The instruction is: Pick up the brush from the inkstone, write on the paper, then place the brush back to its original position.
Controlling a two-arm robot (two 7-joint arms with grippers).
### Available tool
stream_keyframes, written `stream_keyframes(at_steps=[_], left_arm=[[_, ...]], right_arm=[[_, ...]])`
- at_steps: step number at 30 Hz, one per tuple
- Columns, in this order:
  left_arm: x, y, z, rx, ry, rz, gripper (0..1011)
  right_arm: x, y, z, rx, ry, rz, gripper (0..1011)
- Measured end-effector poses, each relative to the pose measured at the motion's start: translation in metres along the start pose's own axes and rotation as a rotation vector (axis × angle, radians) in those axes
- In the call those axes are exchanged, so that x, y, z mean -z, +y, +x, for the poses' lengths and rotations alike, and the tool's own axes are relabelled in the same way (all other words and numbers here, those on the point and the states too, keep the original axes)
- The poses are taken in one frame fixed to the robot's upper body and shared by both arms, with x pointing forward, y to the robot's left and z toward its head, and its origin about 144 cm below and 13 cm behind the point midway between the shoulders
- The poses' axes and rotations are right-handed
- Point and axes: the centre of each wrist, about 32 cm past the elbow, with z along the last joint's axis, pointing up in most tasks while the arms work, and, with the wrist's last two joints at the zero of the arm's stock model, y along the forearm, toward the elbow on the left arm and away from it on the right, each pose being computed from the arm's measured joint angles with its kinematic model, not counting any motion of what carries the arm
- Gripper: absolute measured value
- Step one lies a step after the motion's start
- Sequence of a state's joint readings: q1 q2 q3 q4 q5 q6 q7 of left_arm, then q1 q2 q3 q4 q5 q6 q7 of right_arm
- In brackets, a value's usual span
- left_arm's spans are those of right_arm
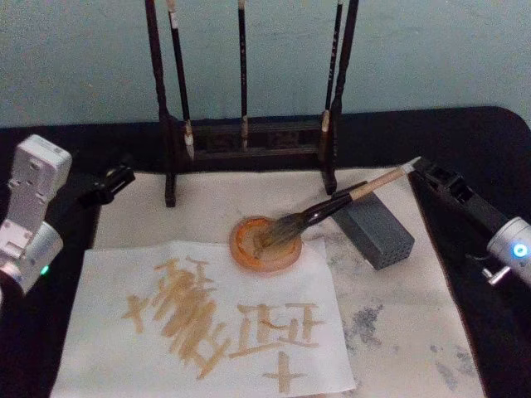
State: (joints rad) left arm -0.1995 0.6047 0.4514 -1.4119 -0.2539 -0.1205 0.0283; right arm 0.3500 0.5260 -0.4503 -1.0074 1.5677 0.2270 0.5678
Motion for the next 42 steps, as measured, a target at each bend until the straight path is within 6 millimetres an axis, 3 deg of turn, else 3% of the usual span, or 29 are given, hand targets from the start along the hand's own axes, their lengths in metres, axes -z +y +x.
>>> stream_keyframes(at_steps=[19,24,36,38,42], left_arm=[[0.0,0.0,0.0,0.0,0.0,0.0,1002],[0.0,0.0,0.0,0.0,0.0,0.0,1002],[0.0,0.0,0.0,0.0,0.0,0.0,1002],[0.0,0.0,0.0,0.0,0.0,0.0,1002],[0.0,0.0,0.0,0.0,0.0,0.0,1002]], right_arm=[[-0.001,0.0,0.002,0.012,-0.001,-0.004,173],[-0.001,0.0,0.002,0.012,-0.001,-0.003,368],[-0.002,-0.008,0.0,0.047,-0.004,-0.017,729],[-0.003,-0.01,-0.001,0.057,-0.009,-0.02,830],[-0.005,-0.015,-0.004,0.076,-0.019,-0.024,902]])
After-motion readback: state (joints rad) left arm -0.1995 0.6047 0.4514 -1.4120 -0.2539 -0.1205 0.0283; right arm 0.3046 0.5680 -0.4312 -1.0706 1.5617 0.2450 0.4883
